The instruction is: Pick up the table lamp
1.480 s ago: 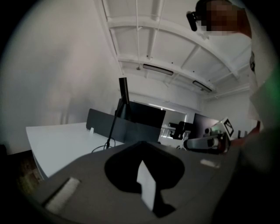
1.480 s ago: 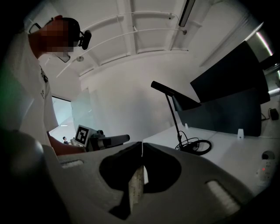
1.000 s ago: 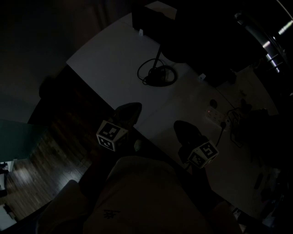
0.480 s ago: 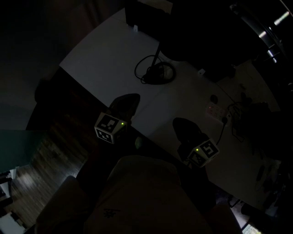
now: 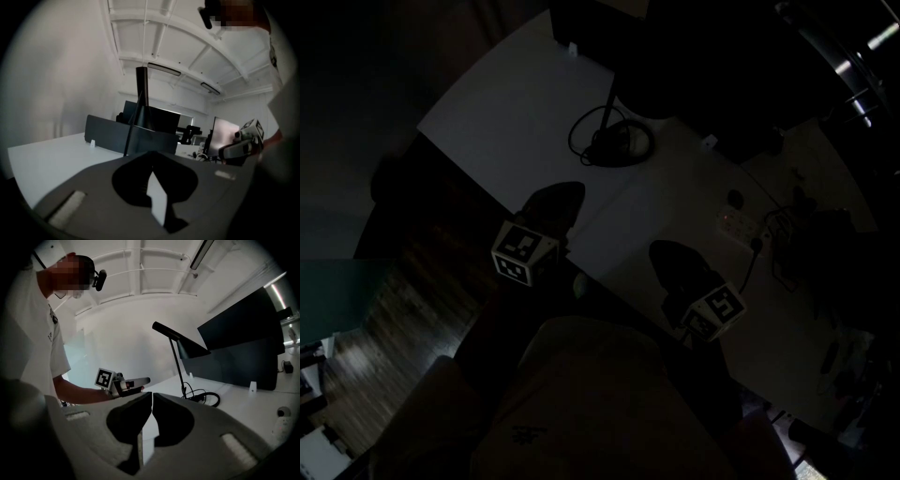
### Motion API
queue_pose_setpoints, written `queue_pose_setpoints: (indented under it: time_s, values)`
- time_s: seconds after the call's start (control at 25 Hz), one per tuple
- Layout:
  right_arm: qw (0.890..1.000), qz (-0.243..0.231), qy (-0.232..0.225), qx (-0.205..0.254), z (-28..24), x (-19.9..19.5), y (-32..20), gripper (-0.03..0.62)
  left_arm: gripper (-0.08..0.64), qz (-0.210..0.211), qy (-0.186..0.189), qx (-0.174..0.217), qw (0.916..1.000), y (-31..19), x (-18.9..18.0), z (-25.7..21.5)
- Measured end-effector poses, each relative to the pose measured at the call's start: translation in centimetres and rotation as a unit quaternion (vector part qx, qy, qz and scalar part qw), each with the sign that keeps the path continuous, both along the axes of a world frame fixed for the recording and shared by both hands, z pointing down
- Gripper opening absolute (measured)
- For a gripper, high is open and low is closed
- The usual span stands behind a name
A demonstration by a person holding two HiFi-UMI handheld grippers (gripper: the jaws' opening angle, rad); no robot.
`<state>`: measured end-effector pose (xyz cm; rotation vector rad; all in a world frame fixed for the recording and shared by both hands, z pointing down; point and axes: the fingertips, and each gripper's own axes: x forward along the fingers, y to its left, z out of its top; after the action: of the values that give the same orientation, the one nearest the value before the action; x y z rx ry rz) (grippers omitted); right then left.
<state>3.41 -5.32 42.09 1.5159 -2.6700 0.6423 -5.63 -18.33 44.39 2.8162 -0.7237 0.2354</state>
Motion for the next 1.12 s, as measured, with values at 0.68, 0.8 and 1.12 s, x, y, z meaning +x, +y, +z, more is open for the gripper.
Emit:
queue_pose_setpoints:
  time_s: [0.68,0.8,1.12]
  values:
    - [1.0,-0.024,0.014,0.013,0.3,3.6,-3.2,0.008,-0.002,-0.048,-0.015,0.032,0.9982,-7.2,4.3,-0.2]
    - [0.999,-0.023,0.021,0.015,0.6,3.8,-4.5,0.008,-0.002,-0.054,-0.02,0.023,0.9981,-7.9,4.7,0.7]
    - [0.999,-0.036,0.023,0.022,0.6,2.8,-7.4,0.008,0.025,-0.066,-0.02,0.007,0.9976,-10.1,5.4,2.1]
